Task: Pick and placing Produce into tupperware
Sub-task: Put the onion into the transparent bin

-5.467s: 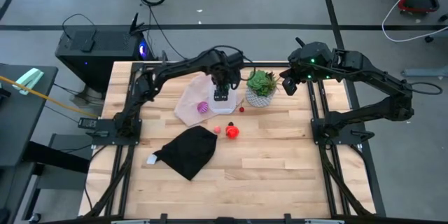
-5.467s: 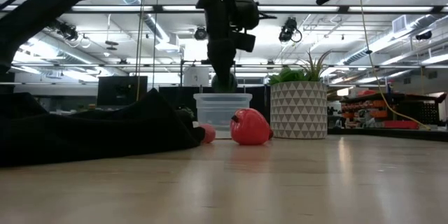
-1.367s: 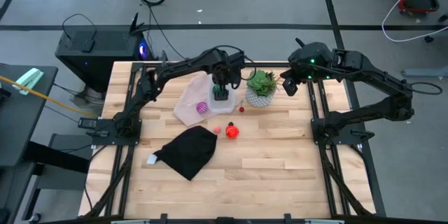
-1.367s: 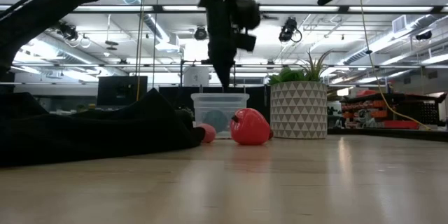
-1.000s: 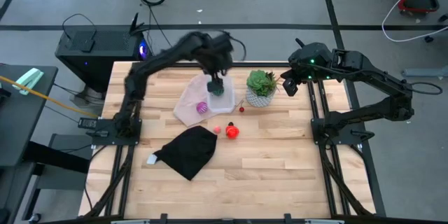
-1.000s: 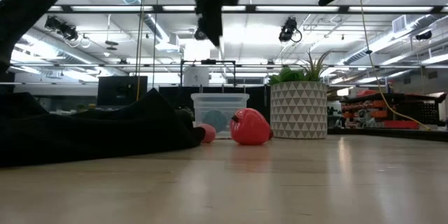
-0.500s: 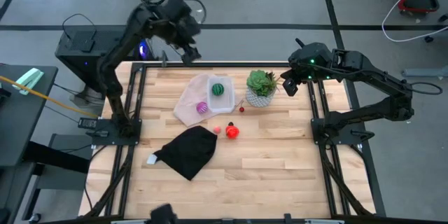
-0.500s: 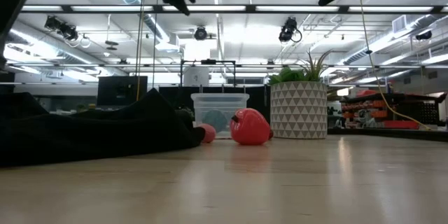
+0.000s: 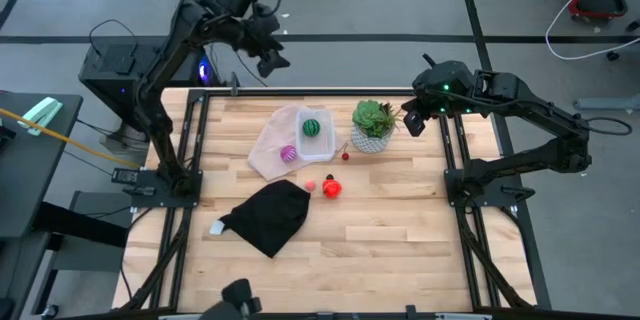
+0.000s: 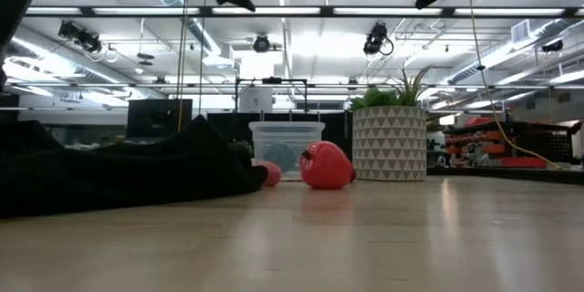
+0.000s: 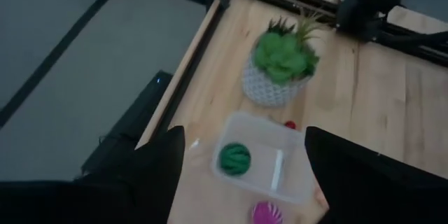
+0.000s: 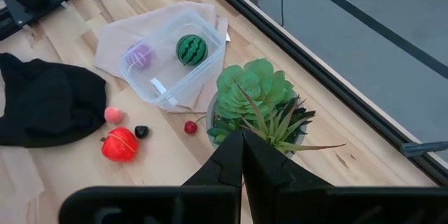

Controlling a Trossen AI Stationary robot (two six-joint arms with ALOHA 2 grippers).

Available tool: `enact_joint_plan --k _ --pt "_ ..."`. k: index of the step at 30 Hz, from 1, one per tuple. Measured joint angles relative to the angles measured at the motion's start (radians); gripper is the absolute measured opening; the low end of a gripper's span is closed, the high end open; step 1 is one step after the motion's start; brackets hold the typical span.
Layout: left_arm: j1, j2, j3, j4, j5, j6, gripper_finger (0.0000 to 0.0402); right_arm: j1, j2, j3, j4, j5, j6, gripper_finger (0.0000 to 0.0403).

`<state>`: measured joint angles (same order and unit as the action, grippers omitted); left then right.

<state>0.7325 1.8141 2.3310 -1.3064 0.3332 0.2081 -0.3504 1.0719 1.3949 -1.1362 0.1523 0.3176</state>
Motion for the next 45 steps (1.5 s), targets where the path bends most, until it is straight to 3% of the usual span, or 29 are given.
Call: enact_joint_plan --k 9,14,20,22,29,35,41,45 --pt "-0.129 -0.027 -0.061 0.038 -0.067 -0.086 0.0243 0.0 0.0 0.0 0.0 0.012 0.005 0.0016" --pt "-0.174 -0.178 -0.223 0.432 -0.154 -0.206 0.0207 0.0 0.0 0.0 0.001 0.012 0.006 0.0016" --pt "-0.183 -0.39 -0.613 1.086 -0.184 -0.372 0.0167 0.0 0.0 0.0 0.002 0.019 0.006 0.0016" --pt "-0.183 -0.441 -0.741 1.192 -0.183 -0.397 0.0158 0.0 0.0 0.0 0.004 0.019 0.007 0.0016" --pt "-0.19 -0.602 -1.105 1.209 -0.197 -0.357 0.0135 0.0 0.0 0.0 0.007 0.019 0.028 0.0016" --pt "-0.126 -0.77 -1.318 1.196 -0.204 -0.393 0.0126 0.0 0.0 0.0 0.007 0.019 0.05 0.0016" --pt "-0.053 -0.911 -1.445 1.113 -0.192 -0.366 0.0131 0.0 0.0 0.0 0.007 0.019 0.05 0.0016" --pt "-0.051 -0.903 -1.451 0.904 -0.15 -0.214 0.014 0.0 0.0 0.0 0.008 0.019 0.05 0.0016"
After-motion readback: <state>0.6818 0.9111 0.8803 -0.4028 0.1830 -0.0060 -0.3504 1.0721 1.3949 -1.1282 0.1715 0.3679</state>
